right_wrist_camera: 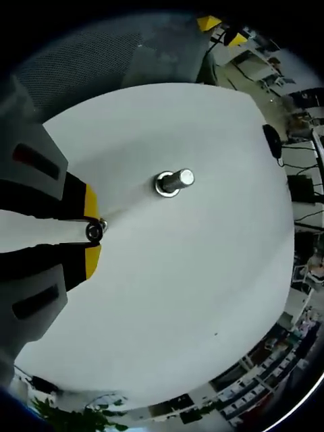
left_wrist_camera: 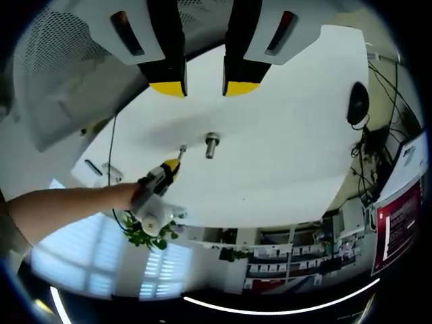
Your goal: Place the washer onto the threaded stud by aligning its center hole with the stud, sliding it down to the base, and recovering from edge contact or off-axis alignment until the washer reaches the visible bottom stop.
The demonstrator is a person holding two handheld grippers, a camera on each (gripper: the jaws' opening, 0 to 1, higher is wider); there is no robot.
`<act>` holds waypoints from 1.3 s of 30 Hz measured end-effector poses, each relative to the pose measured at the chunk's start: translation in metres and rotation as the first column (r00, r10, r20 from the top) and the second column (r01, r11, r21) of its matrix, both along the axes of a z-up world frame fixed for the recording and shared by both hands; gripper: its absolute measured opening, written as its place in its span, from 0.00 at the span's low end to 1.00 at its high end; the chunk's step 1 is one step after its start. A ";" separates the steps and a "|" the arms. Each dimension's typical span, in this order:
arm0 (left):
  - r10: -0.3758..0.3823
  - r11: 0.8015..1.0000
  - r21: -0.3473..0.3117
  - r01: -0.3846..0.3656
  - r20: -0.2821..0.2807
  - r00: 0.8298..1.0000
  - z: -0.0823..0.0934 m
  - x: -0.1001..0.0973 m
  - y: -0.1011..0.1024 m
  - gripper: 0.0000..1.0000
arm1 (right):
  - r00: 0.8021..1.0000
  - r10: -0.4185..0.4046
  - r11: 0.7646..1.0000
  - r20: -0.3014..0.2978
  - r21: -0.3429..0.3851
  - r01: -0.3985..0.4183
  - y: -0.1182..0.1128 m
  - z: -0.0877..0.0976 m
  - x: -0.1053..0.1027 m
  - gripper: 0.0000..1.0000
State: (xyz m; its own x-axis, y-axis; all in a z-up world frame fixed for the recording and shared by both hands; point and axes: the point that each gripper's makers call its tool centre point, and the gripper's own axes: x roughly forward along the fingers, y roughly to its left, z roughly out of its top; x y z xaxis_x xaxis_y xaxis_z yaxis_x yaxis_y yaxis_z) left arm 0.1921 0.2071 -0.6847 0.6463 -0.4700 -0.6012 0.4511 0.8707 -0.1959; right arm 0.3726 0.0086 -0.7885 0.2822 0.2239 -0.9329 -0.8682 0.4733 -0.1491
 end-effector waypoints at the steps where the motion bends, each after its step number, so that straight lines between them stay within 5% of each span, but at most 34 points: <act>1: 0.000 1.000 0.000 0.000 0.000 1.000 0.000 0.000 0.000 0.18 | 1.000 -0.001 1.000 -0.004 -0.005 0.001 -0.001 -0.002 0.000 0.14; 15: -0.010 1.000 0.008 0.010 -0.024 1.000 -0.004 -0.002 -0.001 0.18 | 0.998 -0.027 1.000 -0.060 -0.006 0.026 0.002 -0.024 0.009 0.09; 26: -0.009 1.000 0.010 0.009 -0.026 1.000 -0.005 -0.003 -0.001 0.18 | 0.999 0.031 0.999 -0.037 -0.012 -0.032 -0.003 -0.024 0.000 0.11; 39: 0.002 1.000 0.013 -0.002 -0.027 1.000 -0.005 -0.002 0.001 0.18 | 1.000 -0.025 0.999 -0.004 0.024 0.025 -0.008 -0.010 0.003 0.19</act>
